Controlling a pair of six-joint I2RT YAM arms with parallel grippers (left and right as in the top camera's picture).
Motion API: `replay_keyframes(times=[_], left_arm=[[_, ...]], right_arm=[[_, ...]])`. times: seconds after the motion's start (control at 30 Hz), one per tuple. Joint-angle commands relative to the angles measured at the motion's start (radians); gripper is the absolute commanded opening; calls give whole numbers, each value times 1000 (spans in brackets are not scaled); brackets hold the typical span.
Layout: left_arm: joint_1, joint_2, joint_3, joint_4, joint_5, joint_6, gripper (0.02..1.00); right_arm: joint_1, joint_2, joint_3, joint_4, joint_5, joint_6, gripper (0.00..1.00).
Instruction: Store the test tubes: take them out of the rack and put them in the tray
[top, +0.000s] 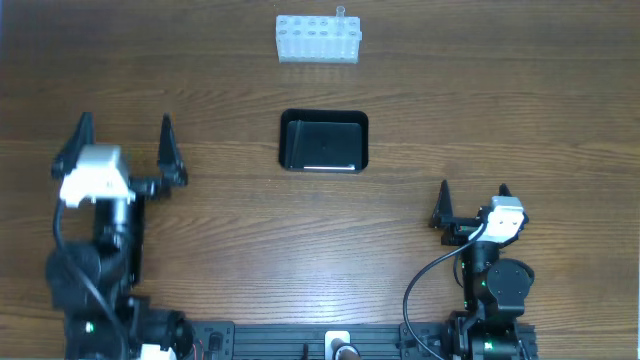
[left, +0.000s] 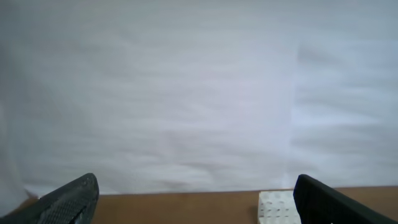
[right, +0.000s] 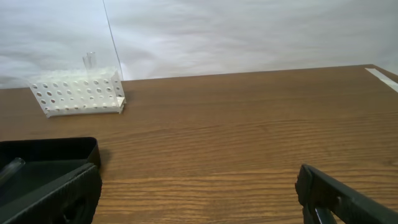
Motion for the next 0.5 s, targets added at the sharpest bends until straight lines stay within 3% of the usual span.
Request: replay_keyframes(times=[0.03, 0.3, 0.5], left_arm=[[25, -113, -118, 0, 47, 26, 1000], [69, -260, -305, 0, 140, 25, 1000], [69, -362, -413, 0, 147, 25, 1000]], right_arm=[[6, -10, -6, -3, -4, 9, 993], [6, -10, -6, -3, -4, 9, 993], [6, -10, -6, -3, -4, 9, 991]])
